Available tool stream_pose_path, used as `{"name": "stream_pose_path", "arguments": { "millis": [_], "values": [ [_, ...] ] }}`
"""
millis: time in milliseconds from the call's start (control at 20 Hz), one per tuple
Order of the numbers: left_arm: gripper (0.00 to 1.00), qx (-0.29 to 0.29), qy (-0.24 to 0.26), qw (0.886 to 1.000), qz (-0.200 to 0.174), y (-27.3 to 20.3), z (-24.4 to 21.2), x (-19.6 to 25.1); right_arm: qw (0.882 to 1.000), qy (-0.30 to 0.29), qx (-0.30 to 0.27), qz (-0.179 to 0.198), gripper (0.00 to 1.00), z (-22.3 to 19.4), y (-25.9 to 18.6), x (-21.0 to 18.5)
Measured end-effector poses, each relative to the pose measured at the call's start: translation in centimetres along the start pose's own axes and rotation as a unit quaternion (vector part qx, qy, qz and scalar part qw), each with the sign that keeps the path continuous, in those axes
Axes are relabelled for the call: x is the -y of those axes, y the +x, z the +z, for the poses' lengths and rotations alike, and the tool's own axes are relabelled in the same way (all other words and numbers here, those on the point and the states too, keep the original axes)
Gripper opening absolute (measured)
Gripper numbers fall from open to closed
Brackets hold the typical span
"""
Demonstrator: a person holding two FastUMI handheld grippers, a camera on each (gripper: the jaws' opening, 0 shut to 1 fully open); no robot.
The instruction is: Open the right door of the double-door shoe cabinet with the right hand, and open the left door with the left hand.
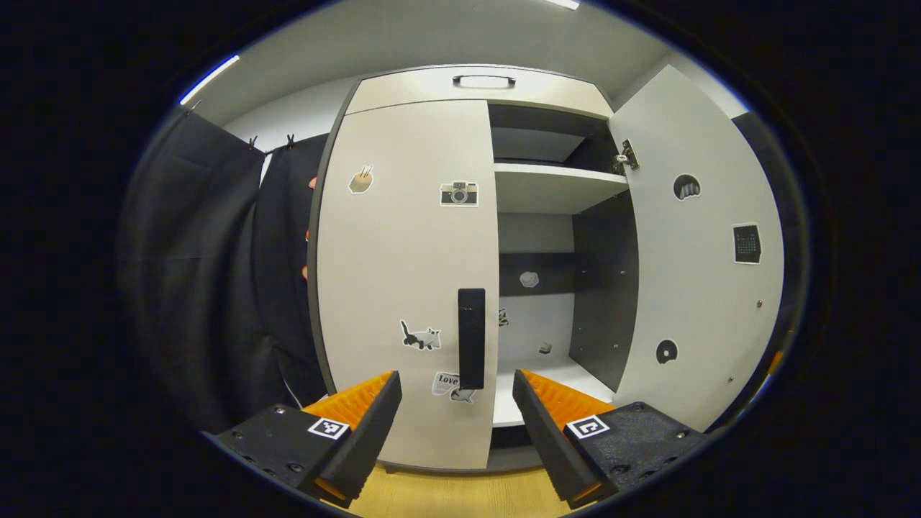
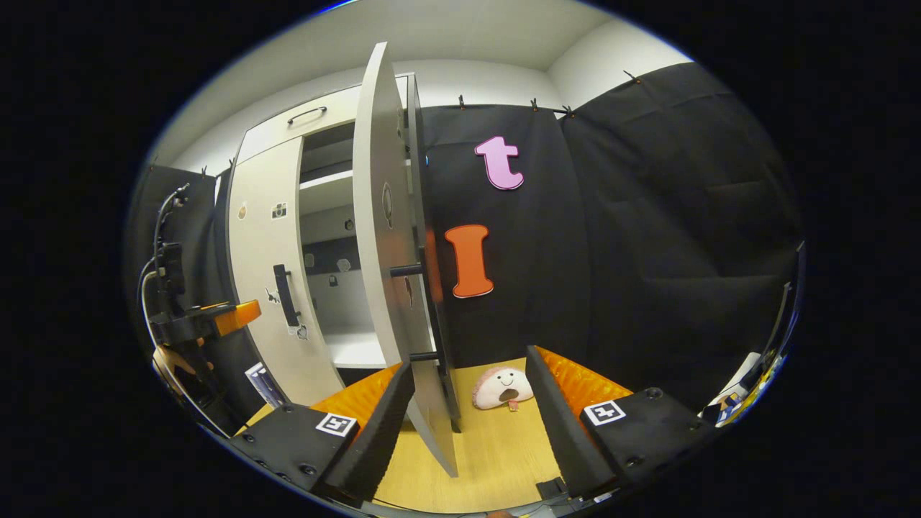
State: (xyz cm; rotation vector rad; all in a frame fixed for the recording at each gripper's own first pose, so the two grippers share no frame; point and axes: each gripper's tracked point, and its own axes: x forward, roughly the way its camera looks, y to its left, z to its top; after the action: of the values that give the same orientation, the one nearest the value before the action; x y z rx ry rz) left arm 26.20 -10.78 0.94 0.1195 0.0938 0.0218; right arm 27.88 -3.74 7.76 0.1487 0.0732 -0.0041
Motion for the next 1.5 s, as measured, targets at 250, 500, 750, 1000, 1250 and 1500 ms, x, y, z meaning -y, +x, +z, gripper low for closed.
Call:
{"name": "stream_pose_path", "arguments": {
  "millis": [250,500,750,1000,1250,1500],
  "values": [
    [0.95,-0.010,-0.008,1.000,-0.004,4.4,-0.7,0.8,1.000,0.000,-0.003,-0.024,0.99,-0.2,-0.2,1.4],
    [0.95,-0.025,-0.007,1.000,-0.005,8.5,-1.8,0.9,0.999,0.007,0.001,-0.044,0.99,-0.1,-0.3,2.4],
    [0.93,-0.030,-0.019,0.999,-0.004,11.6,-2.1,0.6,0.998,0.005,-0.006,-0.063,0.99,-0.2,-0.4,3.4],
    [0.49,-0.034,-0.027,0.999,-0.011,12.3,-2.8,1.5,0.998,0.010,-0.007,-0.064,0.99,-0.4,-0.2,3.4],
    [0.35,-0.036,-0.011,0.999,-0.009,12.6,-3.6,1.7,0.998,0.009,-0.011,-0.060,0.99,-0.6,-0.4,3.2],
    [0.24,-0.017,-0.009,0.999,-0.036,12.5,-3.6,1.8,0.998,0.015,-0.001,-0.061,0.99,-0.3,-0.7,2.9]
  ]
}}
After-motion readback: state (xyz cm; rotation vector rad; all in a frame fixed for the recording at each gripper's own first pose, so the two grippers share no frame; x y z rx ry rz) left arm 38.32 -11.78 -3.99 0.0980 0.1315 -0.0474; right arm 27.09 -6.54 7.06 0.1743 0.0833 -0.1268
